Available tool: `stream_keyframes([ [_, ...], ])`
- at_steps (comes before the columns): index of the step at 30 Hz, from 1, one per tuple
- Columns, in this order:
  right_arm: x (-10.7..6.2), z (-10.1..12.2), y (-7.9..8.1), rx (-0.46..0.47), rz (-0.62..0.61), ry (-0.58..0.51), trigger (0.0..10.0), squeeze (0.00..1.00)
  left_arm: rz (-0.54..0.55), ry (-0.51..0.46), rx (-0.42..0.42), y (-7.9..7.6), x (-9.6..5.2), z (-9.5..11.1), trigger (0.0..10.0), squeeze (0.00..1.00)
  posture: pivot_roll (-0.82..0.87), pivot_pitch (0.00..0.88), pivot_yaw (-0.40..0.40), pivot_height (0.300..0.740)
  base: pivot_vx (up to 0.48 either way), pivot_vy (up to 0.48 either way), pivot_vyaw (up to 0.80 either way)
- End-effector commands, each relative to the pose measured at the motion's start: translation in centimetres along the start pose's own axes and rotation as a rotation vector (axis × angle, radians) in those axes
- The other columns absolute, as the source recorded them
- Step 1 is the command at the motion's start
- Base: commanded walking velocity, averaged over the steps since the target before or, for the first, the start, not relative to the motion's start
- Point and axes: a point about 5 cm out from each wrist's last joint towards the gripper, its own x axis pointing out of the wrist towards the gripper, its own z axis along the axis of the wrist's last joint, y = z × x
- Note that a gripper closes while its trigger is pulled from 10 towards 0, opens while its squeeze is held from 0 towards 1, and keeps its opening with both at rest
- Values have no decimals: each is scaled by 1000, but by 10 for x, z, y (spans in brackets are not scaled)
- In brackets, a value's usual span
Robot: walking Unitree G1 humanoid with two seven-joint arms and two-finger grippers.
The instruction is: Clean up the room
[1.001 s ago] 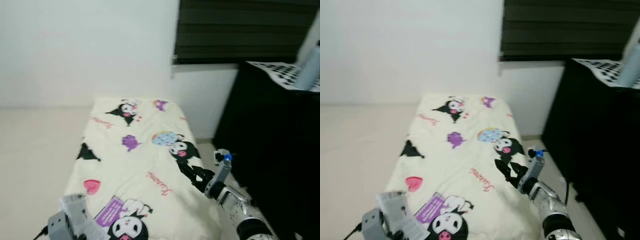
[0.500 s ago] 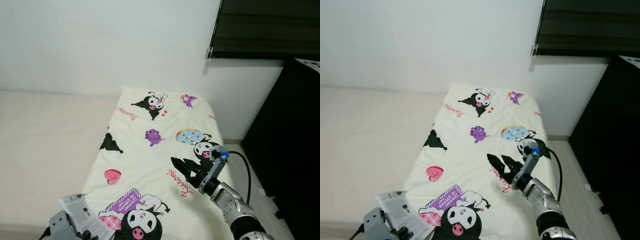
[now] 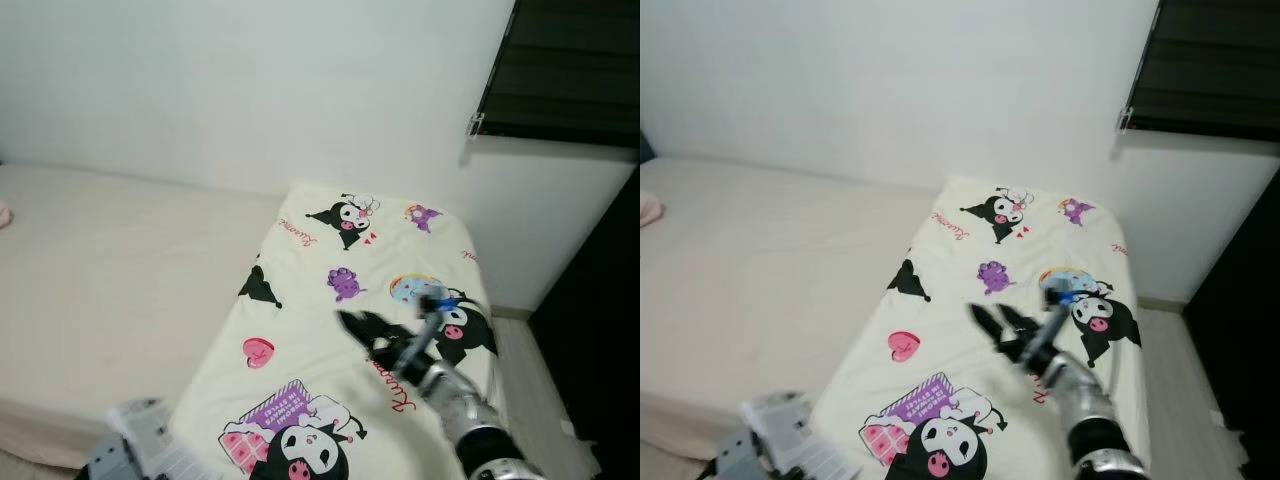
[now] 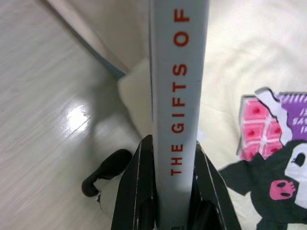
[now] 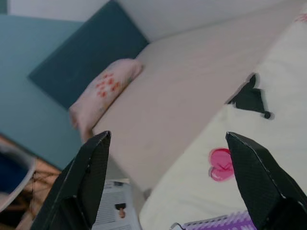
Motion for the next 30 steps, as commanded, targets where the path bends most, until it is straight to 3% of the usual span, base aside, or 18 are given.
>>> stream_keyframes([
  [1, 4, 8, 5, -3, 43, -32, 10000, 0, 17, -29, -37, 6, -1, 2, 10000, 0, -37, 0, -67, 740, 0, 0, 763],
  [5, 6, 13, 8, -5, 77, -50, 10000, 0, 22, -60, -66, 7, -1, 9, 10000, 0, -36, 0, -70, 740, 0, 0, 763],
  [10, 11, 13, 15, -16, 124, -39, 10000, 0, 27, -147, -91, 7, 2, 34, 10000, 0, -31, 0, -75, 740, 0, 0, 763],
  [18, 14, 7, 20, -18, 158, -9, 10000, 0, -34, -243, -124, -6, 5, 61, 10000, 0, -32, 0, -77, 740, 0, 0, 763],
  [24, 14, 9, 24, -12, 192, -13, 10000, 0, -176, -369, -188, -31, 7, 91, 10000, 0, -33, 0, -81, 740, 0, 0, 763],
  [26, 16, 14, 28, -6, 222, -28, 10000, 0, -288, -452, -216, -50, 6, 113, 10000, 0, -33, 0, -81, 740, 0, 0, 763],
  [27, 16, 14, 28, -6, 222, -28, 10000, 0, -288, -452, -216, -50, 6, 113, 10000, 0, -33, 0, -81, 740, 0, 0, 763],
  [28, 18, 18, 30, 1, 242, -44, 10000, 0, -383, -508, -223, -65, 4, 128, 10000, 0, -34, 0, -83, 740, 0, 0, 763],
  [29, 18, 18, 30, 1, 242, -44, 10000, 0, -383, -508, -223, -65, 4, 128, 10000, 0, -34, 0, -83, 740, 0, 0, 763],
  [30, 20, 22, 34, 7, 262, -61, 10000, 0, -503, -575, -232, -84, -1, 146, 10000, 0, -34, 0, -83, 740, 0, 0, 763],
])
